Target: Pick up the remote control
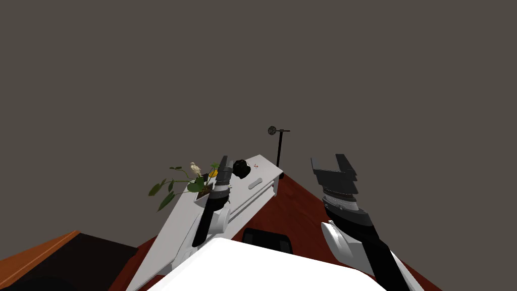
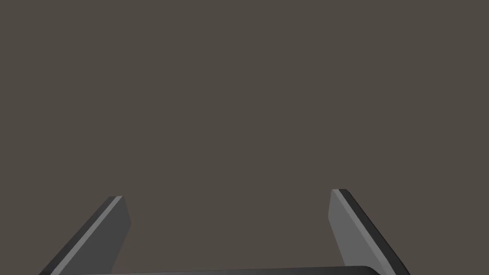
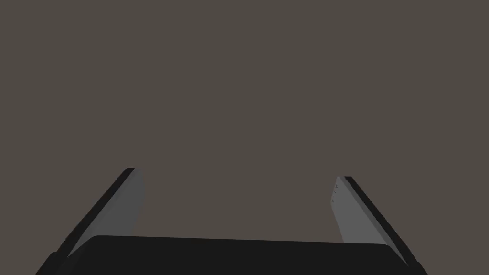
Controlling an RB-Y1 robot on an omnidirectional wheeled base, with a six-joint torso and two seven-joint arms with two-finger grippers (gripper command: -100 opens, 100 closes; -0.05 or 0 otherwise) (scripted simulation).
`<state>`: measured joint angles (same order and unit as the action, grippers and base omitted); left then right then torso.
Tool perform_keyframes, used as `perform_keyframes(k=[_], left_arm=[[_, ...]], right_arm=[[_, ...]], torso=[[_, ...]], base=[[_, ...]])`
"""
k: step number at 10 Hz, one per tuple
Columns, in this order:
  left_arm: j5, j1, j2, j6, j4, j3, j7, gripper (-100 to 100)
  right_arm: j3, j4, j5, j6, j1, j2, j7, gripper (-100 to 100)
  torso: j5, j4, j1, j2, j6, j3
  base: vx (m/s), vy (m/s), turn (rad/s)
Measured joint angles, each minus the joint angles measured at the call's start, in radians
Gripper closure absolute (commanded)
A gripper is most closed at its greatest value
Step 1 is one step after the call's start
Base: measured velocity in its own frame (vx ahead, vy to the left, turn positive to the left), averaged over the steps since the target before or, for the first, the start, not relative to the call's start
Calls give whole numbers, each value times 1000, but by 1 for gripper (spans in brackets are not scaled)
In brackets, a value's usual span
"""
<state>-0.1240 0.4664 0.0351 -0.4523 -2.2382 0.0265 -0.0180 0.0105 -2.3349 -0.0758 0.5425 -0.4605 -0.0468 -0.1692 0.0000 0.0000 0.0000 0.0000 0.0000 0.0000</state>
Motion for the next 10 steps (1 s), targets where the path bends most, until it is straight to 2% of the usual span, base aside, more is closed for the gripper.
perform_keyframes(k=[2,5,8,10], left_arm=[[0,-23,-46,15,16,0,0,-100],[3,-90,-125,84,49,-7,8,-100],[0,-167,-156,144,113,-8,7,-100],[1,-204,-171,190,131,-12,10,-100]], right_arm=[[0,0,0,0,0,0,0,0],[0,0,0,0,0,0,0,0],[0,0,0,0,0,0,0,0],[0,0,0,0,0,0,0,0]], torso=[[0,0,-1,1,0,0],[0,0,-2,2,0,1],[-1,0,-3,1,0,1],[0,0,-2,1,0,1]], base=[[-26,-22,-84],[-37,-35,-108],[-20,-32,-53],[-22,-38,-128]])
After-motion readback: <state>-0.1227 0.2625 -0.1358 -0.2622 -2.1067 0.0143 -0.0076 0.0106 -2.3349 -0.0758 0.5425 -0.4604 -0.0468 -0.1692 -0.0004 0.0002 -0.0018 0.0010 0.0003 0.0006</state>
